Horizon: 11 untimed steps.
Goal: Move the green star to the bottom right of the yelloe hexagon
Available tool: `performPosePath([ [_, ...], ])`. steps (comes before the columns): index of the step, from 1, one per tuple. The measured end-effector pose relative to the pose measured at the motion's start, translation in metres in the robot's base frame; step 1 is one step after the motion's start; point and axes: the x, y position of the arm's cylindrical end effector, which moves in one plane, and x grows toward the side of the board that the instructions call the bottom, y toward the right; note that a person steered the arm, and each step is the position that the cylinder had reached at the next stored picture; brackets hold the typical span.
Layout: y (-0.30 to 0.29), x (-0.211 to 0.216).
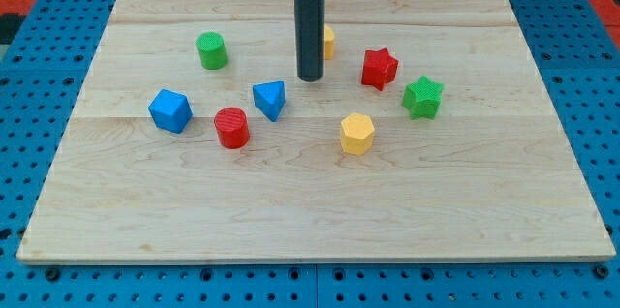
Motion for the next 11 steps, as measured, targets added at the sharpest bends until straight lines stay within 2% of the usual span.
performPosePath([
  [2,0.105,-0.011],
  [3,0.118,-0.001],
  [4,0.106,0.075],
  [5,0.108,0.107],
  [6,0.121,0.073],
  [7,0.157,0.059],
  [8,0.185,0.077],
  [10,0.089,0.179],
  [11,0.121,0.175],
])
